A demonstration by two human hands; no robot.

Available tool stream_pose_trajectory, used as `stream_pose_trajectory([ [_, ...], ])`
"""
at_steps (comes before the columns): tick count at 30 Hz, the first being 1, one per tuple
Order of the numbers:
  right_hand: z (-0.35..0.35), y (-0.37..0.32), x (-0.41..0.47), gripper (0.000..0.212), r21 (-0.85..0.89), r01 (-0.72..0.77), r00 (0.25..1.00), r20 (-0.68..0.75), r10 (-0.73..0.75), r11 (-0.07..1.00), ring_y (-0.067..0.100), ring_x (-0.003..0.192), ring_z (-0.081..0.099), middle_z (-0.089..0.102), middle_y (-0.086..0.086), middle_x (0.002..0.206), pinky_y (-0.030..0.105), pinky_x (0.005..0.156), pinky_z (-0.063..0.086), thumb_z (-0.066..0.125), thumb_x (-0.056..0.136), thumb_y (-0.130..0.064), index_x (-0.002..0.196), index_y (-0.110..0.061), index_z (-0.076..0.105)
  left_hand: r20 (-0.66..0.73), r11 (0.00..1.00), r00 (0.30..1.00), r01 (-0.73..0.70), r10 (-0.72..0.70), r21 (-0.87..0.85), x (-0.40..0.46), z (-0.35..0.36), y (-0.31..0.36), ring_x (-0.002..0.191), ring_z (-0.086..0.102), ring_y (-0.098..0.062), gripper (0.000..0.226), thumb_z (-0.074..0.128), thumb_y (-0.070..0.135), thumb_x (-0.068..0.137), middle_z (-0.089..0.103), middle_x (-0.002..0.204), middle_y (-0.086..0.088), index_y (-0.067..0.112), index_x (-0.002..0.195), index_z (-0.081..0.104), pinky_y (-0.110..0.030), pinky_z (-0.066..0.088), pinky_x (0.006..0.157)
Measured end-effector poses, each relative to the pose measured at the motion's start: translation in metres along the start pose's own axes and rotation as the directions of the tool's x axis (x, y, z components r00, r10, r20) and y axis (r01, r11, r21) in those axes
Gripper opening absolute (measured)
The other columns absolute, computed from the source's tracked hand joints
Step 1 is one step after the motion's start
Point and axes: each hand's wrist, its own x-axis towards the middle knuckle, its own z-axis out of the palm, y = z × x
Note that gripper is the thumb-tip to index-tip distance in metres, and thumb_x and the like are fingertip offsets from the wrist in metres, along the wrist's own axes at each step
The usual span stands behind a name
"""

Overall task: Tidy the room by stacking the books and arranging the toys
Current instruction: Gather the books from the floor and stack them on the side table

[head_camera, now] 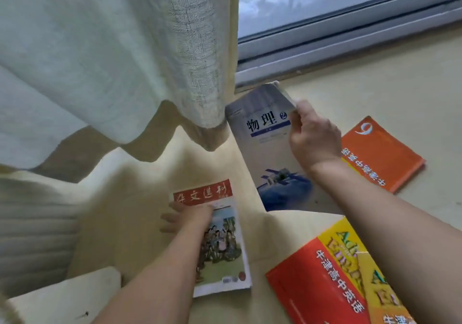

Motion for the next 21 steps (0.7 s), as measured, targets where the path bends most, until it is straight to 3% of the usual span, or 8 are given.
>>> stream_pose_trajectory([
  [2, 0.018, -0.008, -0.006, 0.018, -0.017, -0.004, 0.997, 0.083, 0.005, 1.000, 0.045, 0.081, 0.061, 0.067, 0.018, 0.093, 0.040, 0.063, 0.038, 0.046, 0.098, -0.021, 0.110, -0.014, 0.056, 0.040, 0.988, 0.994, 0.102, -0.098, -0.116, 0.015, 0.004, -0.020, 0.143, 0.025, -0.043, 0.139, 0.081, 0.053, 0.055, 0.016, 0.157, -0.020, 0.018, 0.157, -0.005, -0.053, 0.028, 0.118],
  [4, 0.034, -0.011, -0.009, 0.016, -0.044, -0.020, 0.987, 0.155, 0.027, 0.999, 0.045, 0.083, 0.060, 0.067, 0.019, 0.095, 0.039, 0.063, 0.035, 0.046, 0.097, -0.021, 0.109, -0.013, 0.054, 0.036, 0.985, 0.994, 0.107, -0.103, -0.135, 0.023, 0.008, -0.027, 0.136, 0.036, -0.042, 0.136, 0.086, 0.052, 0.054, 0.026, 0.150, -0.020, 0.013, 0.155, 0.003, -0.050, 0.036, 0.114],
  [8, 0.046, -0.008, -0.011, 0.019, -0.080, -0.101, 0.969, 0.220, 0.116, 0.992, 0.046, 0.086, 0.059, 0.066, 0.023, 0.097, 0.036, 0.064, 0.031, 0.047, 0.097, -0.019, 0.114, -0.014, 0.054, -0.026, 0.993, 0.996, 0.087, -0.089, -0.078, 0.028, -0.004, -0.023, 0.132, 0.041, -0.037, 0.124, 0.092, 0.050, 0.050, 0.036, 0.144, -0.018, 0.005, 0.145, 0.026, -0.046, 0.039, 0.111],
  [12, 0.052, 0.003, -0.013, 0.019, -0.075, -0.193, 0.947, 0.246, 0.206, 0.978, 0.044, 0.086, 0.059, 0.066, 0.022, 0.097, 0.036, 0.063, 0.032, 0.045, 0.099, -0.020, 0.115, -0.014, 0.053, 0.007, 0.982, 1.000, 0.024, -0.023, -0.187, 0.053, -0.005, -0.032, 0.127, 0.051, -0.038, 0.134, 0.097, 0.056, 0.030, 0.050, 0.138, -0.015, 0.011, 0.136, 0.029, -0.053, 0.042, 0.109],
  [15, 0.057, 0.020, -0.020, 0.014, -0.099, -0.275, 0.912, 0.288, 0.292, 0.956, 0.040, 0.079, 0.056, 0.064, 0.023, 0.095, 0.037, 0.062, 0.033, 0.043, 0.099, -0.020, 0.109, -0.013, 0.051, 0.030, 0.946, 0.999, -0.017, 0.028, -0.322, 0.058, -0.005, -0.037, 0.104, 0.062, -0.026, 0.104, 0.099, 0.043, 0.043, 0.063, 0.114, -0.005, 0.009, 0.123, 0.041, -0.048, 0.052, 0.100],
  [17, 0.060, 0.029, -0.026, 0.012, -0.101, -0.339, 0.880, 0.319, 0.353, 0.935, 0.035, 0.074, 0.049, 0.064, 0.022, 0.095, 0.037, 0.062, 0.034, 0.043, 0.099, -0.020, 0.108, -0.015, 0.050, 0.004, 0.952, 0.991, -0.127, 0.133, -0.279, 0.052, -0.011, -0.038, 0.089, 0.066, -0.022, 0.062, 0.091, 0.036, 0.066, 0.070, 0.106, -0.003, 0.012, 0.113, 0.057, -0.039, 0.057, 0.088],
  [19, 0.063, 0.033, -0.032, 0.012, -0.093, -0.410, 0.845, 0.335, 0.416, 0.907, 0.035, 0.076, 0.050, 0.064, 0.022, 0.096, 0.037, 0.064, 0.036, 0.042, 0.099, -0.021, 0.107, -0.016, 0.050, -0.006, 0.926, 0.957, -0.282, 0.290, -0.250, 0.042, -0.020, -0.038, 0.088, 0.065, -0.020, 0.025, 0.077, 0.025, 0.085, 0.071, 0.103, 0.001, 0.019, 0.105, 0.064, -0.032, 0.053, 0.081],
  [21, 0.069, 0.036, -0.037, 0.014, -0.072, -0.469, 0.817, 0.343, 0.463, 0.880, 0.036, 0.079, 0.052, 0.064, 0.021, 0.098, 0.038, 0.065, 0.038, 0.041, 0.100, -0.023, 0.107, -0.015, 0.050, 0.036, 0.851, 0.912, -0.365, 0.408, -0.378, 0.031, -0.031, -0.038, 0.089, 0.067, -0.016, 0.022, 0.074, 0.018, 0.089, 0.072, 0.100, 0.006, 0.022, 0.108, 0.065, -0.029, 0.052, 0.076],
])
